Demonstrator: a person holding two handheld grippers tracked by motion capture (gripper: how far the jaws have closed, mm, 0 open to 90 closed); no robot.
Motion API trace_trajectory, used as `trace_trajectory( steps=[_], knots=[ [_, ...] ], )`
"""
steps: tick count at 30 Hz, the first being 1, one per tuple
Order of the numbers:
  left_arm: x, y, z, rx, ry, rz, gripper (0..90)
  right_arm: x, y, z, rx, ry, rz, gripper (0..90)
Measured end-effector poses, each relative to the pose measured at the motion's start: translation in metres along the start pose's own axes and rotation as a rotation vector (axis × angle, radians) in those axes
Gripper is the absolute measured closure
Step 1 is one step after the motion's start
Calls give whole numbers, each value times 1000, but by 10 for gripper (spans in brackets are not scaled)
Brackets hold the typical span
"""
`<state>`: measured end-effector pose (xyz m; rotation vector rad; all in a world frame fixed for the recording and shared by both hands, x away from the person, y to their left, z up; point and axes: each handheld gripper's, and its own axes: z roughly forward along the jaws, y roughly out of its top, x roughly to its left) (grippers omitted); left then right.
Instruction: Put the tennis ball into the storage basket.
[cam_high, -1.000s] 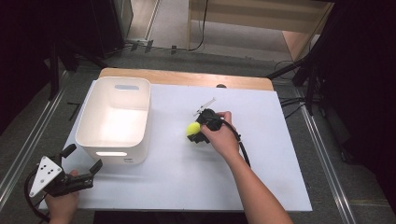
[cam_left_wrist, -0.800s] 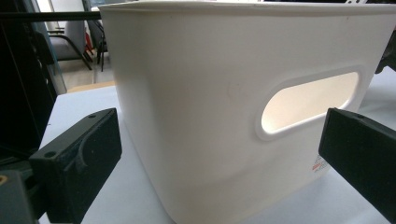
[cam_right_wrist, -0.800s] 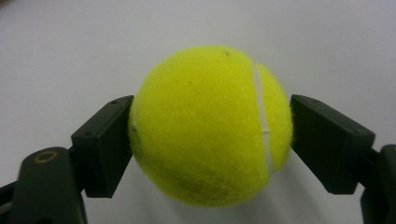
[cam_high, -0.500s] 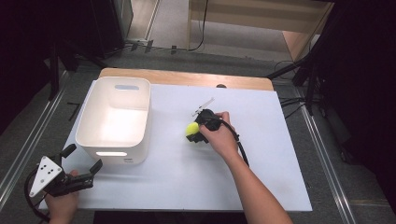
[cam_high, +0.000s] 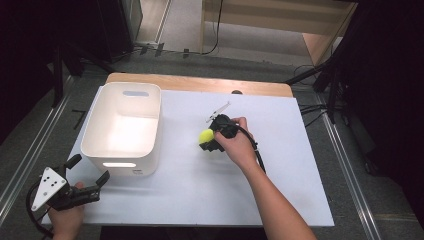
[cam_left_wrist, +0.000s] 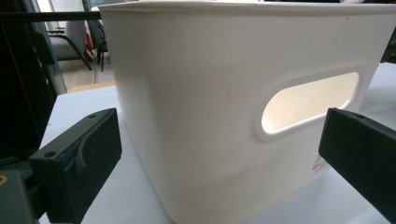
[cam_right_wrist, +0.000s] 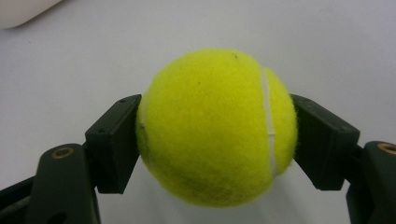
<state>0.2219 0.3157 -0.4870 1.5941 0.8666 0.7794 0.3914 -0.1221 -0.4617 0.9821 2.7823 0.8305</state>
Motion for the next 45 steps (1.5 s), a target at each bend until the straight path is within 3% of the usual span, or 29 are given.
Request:
trace_trajectory(
  steps=[12, 18, 45],
  knots=[
    [0, 0, 0, 0, 0, -2, 0, 7, 13, -15, -19, 25, -21, 227],
    [1, 0, 0, -2, -3, -3, 0, 10, 24, -22, -28, 45, -55, 227],
    [1, 0, -1, -2, 1, -3, 0, 29, 47, -40, -47, 55, -109, 227]
  ],
)
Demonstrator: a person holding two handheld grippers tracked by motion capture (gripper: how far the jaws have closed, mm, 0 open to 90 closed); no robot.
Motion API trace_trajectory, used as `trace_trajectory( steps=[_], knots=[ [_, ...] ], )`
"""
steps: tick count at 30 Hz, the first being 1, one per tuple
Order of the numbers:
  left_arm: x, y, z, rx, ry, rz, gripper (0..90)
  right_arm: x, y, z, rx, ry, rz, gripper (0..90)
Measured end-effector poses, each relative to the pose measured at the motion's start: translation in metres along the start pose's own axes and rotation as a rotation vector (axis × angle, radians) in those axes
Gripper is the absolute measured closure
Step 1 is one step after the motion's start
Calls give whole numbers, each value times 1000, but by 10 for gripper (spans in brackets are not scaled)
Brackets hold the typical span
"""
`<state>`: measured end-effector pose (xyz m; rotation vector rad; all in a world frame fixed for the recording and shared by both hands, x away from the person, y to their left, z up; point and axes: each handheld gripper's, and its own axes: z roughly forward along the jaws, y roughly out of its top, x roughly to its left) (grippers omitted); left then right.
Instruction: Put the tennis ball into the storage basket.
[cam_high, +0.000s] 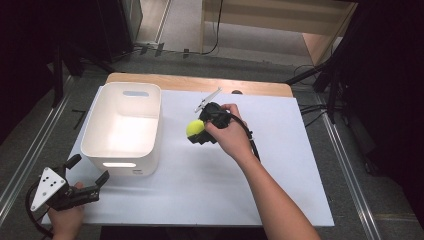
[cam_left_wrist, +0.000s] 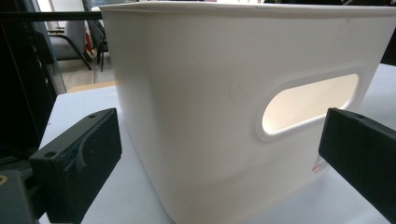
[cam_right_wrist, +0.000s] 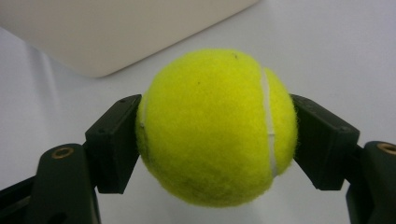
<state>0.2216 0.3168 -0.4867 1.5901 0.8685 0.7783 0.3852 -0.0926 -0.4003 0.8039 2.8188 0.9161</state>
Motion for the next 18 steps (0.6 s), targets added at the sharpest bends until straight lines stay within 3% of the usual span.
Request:
trace_trajectory(
  steps=[18],
  knots=[
    [0, 0, 0, 0, 0, 0, 0, 8, 18, -5, -16, 11, -30, 227]
  ],
)
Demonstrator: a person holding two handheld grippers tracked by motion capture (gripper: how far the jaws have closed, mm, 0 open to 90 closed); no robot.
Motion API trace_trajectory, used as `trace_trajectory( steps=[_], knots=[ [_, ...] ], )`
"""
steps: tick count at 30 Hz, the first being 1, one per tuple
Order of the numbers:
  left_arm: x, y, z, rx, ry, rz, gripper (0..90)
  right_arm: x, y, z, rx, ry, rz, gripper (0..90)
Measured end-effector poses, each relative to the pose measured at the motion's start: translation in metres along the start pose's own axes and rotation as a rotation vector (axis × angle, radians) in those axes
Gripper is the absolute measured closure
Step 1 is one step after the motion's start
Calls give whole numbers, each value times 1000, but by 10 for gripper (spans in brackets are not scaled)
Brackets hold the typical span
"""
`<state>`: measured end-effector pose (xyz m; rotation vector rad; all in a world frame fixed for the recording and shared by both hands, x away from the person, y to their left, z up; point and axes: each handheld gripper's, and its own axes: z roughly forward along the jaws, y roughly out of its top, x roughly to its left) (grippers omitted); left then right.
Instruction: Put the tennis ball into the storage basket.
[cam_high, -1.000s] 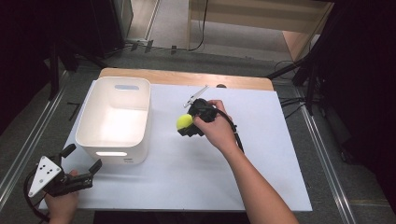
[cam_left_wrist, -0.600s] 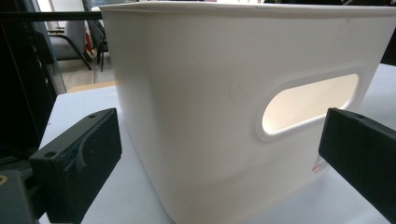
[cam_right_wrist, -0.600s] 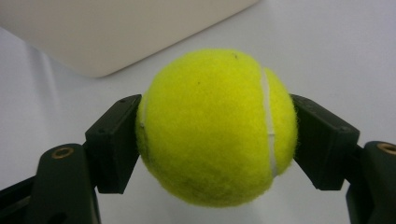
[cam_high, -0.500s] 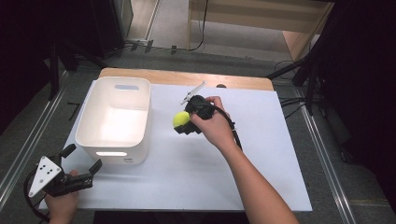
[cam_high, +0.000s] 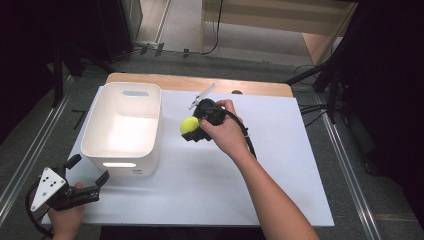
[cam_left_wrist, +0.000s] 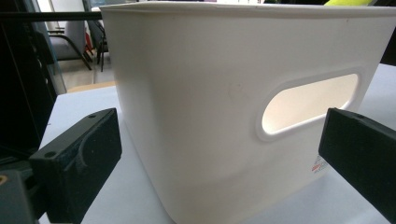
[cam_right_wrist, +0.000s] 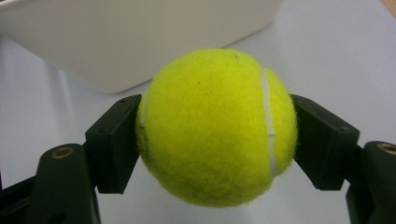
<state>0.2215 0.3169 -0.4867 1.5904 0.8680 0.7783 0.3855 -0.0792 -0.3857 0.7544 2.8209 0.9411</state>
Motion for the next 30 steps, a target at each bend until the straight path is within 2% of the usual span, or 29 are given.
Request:
trace_trajectory(
  steps=[30],
  knots=[
    [-1, 0, 0, -5, -1, -4, 0, 13, 28, -6, -32, 22, -61, 227]
  ],
)
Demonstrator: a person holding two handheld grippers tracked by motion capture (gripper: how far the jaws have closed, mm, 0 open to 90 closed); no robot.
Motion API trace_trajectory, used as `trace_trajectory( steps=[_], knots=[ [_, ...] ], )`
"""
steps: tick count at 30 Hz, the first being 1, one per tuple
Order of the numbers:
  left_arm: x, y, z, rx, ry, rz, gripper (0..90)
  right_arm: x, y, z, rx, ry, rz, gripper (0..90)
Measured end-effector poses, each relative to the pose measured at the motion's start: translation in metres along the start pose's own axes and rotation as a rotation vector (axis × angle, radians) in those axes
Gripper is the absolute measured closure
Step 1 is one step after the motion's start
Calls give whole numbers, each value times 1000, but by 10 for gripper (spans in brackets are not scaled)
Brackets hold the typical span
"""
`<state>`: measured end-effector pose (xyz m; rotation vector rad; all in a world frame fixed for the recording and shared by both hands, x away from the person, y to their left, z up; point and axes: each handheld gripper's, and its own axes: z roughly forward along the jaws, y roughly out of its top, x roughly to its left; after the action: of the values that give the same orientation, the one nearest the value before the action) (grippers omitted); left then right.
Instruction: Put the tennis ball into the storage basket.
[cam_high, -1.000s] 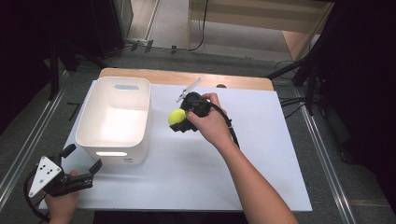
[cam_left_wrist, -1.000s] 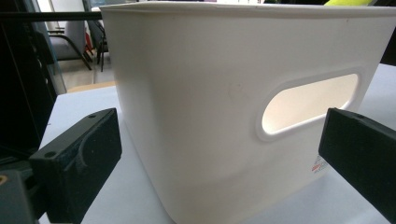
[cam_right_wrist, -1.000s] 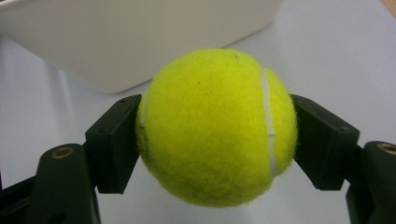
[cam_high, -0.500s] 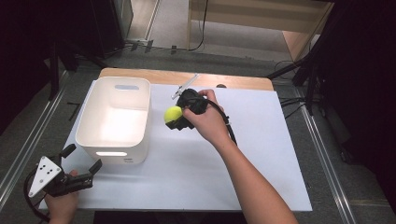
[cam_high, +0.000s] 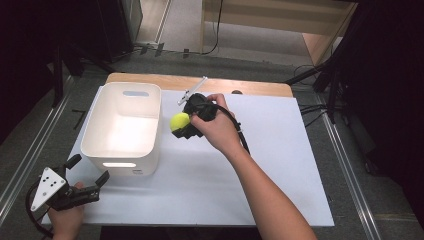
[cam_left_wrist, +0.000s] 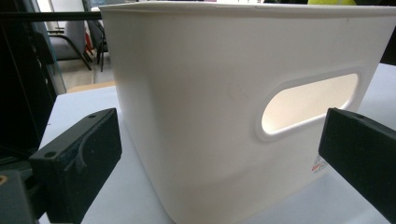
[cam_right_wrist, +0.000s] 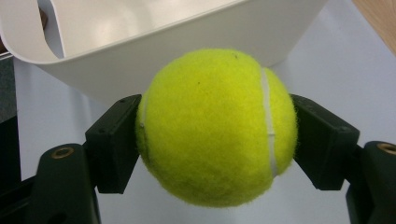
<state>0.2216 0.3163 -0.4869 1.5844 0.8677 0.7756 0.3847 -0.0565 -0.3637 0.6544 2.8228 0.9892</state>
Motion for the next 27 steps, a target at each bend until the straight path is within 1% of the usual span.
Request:
trace_trajectory(
  steps=[2, 5, 7, 8, 11, 13, 14, 18, 19, 20, 22, 23, 27],
  knots=[
    [0, 0, 0, 0, 0, 0, 0, 1, 3, -1, -5, 4, -12, 227],
    [0, 0, 0, 2, 0, 2, 0, 3, 6, -2, -1, 3, -8, 228],
    [0, 0, 0, 0, 0, -1, 0, 3, 8, -1, -8, 5, -18, 228],
    [0, 0, 0, 0, -1, 0, 0, 4, 9, -2, 0, 5, -9, 228],
    [1, 0, -1, 5, -1, 5, 0, 5, 11, -1, -10, 11, -25, 227],
    [1, 0, 0, 4, 0, 3, 0, 6, 12, -1, -7, 10, -17, 228],
    [0, 0, 0, 3, 0, 2, 0, 6, 14, 0, -18, 14, -31, 228],
    [1, 0, 0, 1, -1, 0, 0, 9, 19, -1, -15, 18, -33, 228],
    [1, 0, -1, 3, 2, -1, 0, 10, 21, -1, -13, 20, -27, 227],
    [1, 0, -1, 2, 2, -3, 0, 9, 22, -1, -16, 23, -44, 227],
    [1, 0, 0, 0, 2, -6, 0, 11, 25, -1, -16, 25, -41, 228],
    [1, 0, -1, 1, 1, -6, 0, 11, 26, 0, -17, 28, -49, 228],
    [0, 0, -1, -1, 2, -7, 0, 14, 31, 1, -17, 33, -55, 228]
  ],
)
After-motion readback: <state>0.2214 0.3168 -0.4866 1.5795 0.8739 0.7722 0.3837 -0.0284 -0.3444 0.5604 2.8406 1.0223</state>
